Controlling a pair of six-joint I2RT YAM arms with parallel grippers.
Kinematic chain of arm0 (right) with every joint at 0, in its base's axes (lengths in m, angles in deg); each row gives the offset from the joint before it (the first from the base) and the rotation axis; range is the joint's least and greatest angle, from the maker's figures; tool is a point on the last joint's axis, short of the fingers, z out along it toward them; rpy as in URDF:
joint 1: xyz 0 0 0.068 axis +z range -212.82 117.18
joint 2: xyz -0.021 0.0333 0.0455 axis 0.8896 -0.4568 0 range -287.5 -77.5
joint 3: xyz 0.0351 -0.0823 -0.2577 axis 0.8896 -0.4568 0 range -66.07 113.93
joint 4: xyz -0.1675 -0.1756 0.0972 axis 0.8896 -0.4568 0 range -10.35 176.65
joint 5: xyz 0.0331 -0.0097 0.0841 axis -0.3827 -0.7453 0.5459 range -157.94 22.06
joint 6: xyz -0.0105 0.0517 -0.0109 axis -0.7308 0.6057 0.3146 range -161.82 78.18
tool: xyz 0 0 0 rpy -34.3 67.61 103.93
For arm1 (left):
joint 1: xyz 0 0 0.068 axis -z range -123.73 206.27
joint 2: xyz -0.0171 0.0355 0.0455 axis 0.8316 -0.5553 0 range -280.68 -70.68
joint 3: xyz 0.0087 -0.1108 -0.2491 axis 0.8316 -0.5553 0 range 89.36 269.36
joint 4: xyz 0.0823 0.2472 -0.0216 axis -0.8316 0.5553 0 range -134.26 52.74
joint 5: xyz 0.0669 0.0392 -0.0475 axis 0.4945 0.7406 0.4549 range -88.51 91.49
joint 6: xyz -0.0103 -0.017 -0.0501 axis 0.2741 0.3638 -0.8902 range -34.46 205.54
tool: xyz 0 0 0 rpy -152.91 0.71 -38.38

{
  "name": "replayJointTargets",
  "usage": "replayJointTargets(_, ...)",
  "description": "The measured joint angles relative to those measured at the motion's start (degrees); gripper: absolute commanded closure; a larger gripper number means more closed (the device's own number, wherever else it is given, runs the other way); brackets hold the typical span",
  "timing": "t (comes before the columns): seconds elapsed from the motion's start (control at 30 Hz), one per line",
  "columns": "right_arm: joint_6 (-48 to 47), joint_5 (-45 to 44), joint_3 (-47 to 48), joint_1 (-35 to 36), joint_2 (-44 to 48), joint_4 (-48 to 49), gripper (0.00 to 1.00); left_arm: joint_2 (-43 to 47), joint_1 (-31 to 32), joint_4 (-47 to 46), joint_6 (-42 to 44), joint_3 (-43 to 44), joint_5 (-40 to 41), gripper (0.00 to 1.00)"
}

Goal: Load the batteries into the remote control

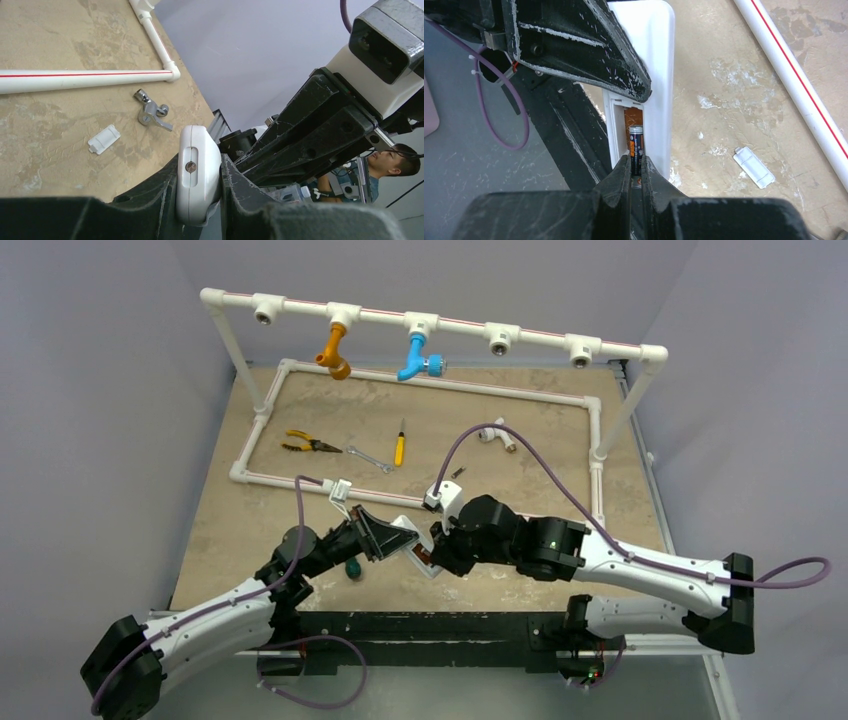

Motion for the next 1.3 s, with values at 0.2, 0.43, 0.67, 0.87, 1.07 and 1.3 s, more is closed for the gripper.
replayJointTargets(0.2, 0.9, 0.0, 0.2, 0.0, -2.0, 0.2, 1.0, -0.5, 0.0, 0.8, 0.1, -0.3, 0.0, 1.0)
replayJointTargets(0.43, 1.7, 0.8, 0.5, 0.0, -3.9, 2.2, 1.0, -0.6, 0.0, 0.1, -0.1, -0.3, 0.6, 1.0)
replayJointTargets(0.67, 1.7, 0.7, 0.6, 0.0, -4.1, 2.2, 0.98, -1.8, 0.0, -0.6, -1.6, -0.4, 0.6, 1.0)
replayJointTargets(0.87, 1.7, 0.5, 0.7, 0.0, -4.1, 1.9, 0.96, -4.9, 0.0, -6.3, -5.0, -2.2, 0.5, 1.0)
replayJointTargets(1.07, 1.7, 0.5, 0.8, 0.0, -4.3, 1.4, 1.0, -8.4, -0.1, -11.1, -7.4, -3.1, 0.4, 1.0)
replayJointTargets(1.3, 2.5, -0.9, 1.1, -0.1, -5.1, 1.3, 1.0, -11.0, -0.4, -14.8, -9.0, -3.9, 1.1, 1.0)
